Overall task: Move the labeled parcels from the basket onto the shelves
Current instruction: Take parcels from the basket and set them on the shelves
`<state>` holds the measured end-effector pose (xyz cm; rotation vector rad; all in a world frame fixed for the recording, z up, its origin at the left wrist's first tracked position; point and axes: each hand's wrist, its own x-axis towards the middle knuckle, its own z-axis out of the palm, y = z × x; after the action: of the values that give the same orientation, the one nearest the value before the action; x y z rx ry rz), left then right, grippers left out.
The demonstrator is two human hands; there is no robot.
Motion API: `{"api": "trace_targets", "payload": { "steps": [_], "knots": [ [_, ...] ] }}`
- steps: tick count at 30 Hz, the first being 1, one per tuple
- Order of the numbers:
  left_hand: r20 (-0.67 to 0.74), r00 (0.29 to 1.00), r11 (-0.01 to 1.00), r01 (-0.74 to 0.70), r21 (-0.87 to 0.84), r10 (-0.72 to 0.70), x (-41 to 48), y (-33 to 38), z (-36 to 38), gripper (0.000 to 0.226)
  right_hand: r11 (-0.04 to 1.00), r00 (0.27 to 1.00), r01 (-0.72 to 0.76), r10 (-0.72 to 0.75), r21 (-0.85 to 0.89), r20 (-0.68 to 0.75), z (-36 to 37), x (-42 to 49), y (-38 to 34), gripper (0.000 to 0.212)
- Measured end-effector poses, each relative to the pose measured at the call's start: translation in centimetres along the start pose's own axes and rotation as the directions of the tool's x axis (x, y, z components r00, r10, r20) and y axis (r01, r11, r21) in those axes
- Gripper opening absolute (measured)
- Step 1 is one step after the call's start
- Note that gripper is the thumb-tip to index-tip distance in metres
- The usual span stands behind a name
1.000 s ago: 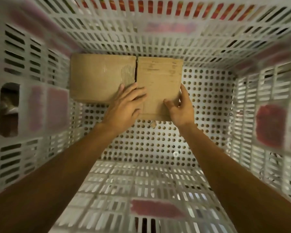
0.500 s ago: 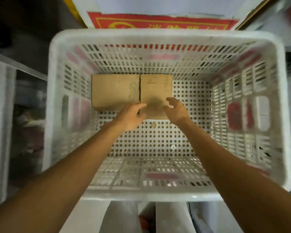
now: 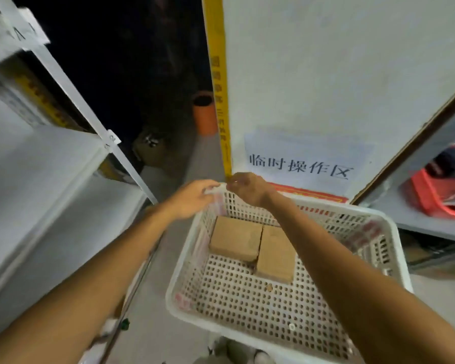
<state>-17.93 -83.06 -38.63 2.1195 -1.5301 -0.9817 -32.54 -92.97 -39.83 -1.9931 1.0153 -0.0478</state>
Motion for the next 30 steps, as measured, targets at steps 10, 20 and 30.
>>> {"api": "trace_targets", "payload": {
  "steps": [10,20,30],
  "knots": [
    [-0.477,0.836,0.962,0.252,-0.107,-0.272,-17.1,-0.5,-9.1,0.041,0.868,0.859,0.491,-0.469,-0.070,0.205,-1.6,-3.8,-16.5,0.033],
    [-0.766,0.518,0.877,0.465,-0.123,-0.382,-35.1,-0.9,-14.4,0.047,0.595,0.556,0.804,-0.750,-0.004,0.359,5.5,-10.7,-31.0,0.063],
    [-0.867,0.281,0.761,0.629,-0.156,-0.411,-50.5,-3.0,-18.3,0.047,0.506,0.408,0.854,-0.794,0.117,0.451,14.3,-15.5,-42.0,0.063]
  ]
}}
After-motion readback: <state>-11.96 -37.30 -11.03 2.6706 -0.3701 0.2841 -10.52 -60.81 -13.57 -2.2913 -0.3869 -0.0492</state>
